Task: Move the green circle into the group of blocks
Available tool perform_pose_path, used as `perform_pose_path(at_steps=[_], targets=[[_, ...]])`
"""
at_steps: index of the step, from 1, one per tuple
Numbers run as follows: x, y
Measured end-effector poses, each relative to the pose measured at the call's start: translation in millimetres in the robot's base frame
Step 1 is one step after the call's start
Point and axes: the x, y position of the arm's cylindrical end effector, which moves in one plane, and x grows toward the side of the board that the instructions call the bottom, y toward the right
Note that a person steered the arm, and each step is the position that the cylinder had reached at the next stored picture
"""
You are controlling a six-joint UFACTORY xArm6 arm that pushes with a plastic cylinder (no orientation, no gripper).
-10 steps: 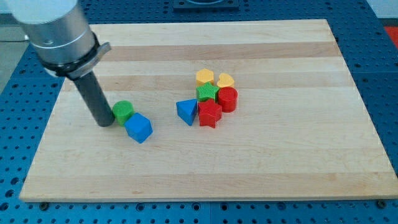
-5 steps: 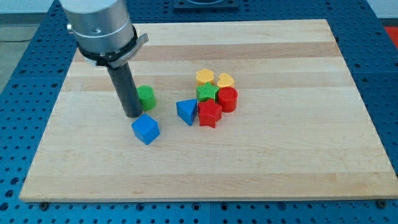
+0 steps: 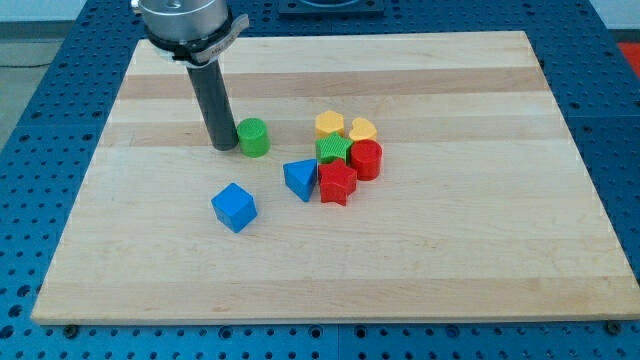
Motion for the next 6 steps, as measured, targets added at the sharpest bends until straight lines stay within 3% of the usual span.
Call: perform_pose_path(at_steps=[2, 6], targets=[[-9, 25], [46, 17]])
